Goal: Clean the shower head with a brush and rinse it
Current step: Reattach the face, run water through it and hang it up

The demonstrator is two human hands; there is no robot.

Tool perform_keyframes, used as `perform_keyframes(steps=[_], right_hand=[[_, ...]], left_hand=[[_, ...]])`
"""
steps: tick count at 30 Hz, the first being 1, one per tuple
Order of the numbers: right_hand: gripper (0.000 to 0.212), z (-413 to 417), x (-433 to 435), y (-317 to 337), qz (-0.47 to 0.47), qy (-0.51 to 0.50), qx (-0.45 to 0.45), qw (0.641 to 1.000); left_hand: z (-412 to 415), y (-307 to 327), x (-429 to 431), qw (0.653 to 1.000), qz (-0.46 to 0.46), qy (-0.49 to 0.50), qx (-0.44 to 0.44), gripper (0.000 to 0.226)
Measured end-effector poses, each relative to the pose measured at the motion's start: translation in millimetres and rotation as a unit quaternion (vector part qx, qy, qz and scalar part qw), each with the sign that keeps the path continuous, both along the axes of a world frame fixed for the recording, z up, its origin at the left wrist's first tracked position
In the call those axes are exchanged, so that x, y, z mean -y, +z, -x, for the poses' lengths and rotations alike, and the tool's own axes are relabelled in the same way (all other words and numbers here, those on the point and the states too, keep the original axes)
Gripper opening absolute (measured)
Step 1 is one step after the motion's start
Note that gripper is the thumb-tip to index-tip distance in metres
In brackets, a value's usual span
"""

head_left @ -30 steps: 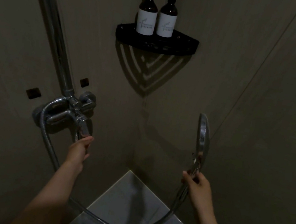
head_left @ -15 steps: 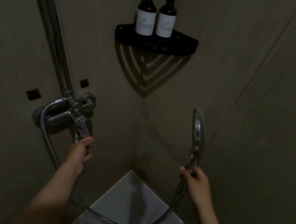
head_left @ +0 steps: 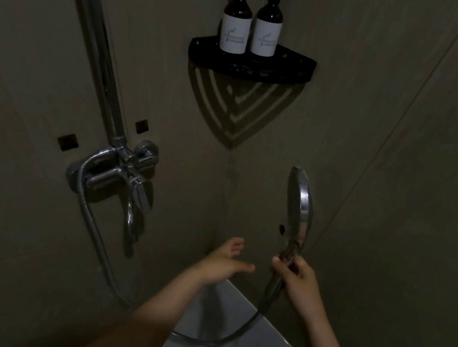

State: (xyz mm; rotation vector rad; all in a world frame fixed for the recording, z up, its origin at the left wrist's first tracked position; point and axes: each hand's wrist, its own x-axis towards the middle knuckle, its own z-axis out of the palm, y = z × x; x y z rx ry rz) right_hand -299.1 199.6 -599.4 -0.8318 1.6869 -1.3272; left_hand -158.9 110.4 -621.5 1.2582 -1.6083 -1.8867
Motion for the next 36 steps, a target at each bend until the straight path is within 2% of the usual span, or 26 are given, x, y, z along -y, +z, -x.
perform_keyframes(steps=[3,5,9,14,20,23,26,30,36], right_hand=[[0.003,1.5,0.0,-0.6,0.001,0.039,0.028,0.999],[0.005,4.1,-0.4,0.9,-0.004,0.066,0.039,0.997],[0.008,9.7,-3.5,2.8,0.001,0.099,0.042,0.994],[0.015,7.7,-5.1,8.2,0.017,0.105,0.003,0.994],[0.003,5.2,-1.4,18.0,0.028,0.058,-0.042,0.997],[0.012,8.0,-0.1,31.1,0.037,0.051,-0.074,0.995],[0.005,13.8,4.8,48.0,0.045,0.043,-0.091,0.994],[0.007,20.7,17.5,84.5,0.079,0.039,-0.116,0.989],[0.025,24.4,33.1,159.2,0.132,0.043,-0.188,0.972]], left_hand=[[18.3,-1.3,-13.2,0.992,-0.01,-0.124,-0.004,0.056],[24.1,-3.3,-19.1,0.985,-0.021,-0.171,-0.011,0.047],[23.4,-3.5,-24.8,0.979,-0.048,-0.195,-0.028,0.029],[23.1,-2.2,-26.3,0.978,-0.024,-0.204,-0.023,0.028],[31.7,4.2,-31.6,0.985,0.073,-0.152,0.034,0.031],[38.3,15.8,-36.9,0.986,0.112,-0.119,0.039,0.029],[43.6,40.2,-40.6,0.985,0.156,-0.073,0.014,0.029],[52.4,78.3,-36.6,0.974,0.224,-0.016,-0.002,0.028],[62.4,146.3,-29.4,0.956,0.285,0.063,-0.021,0.028]])
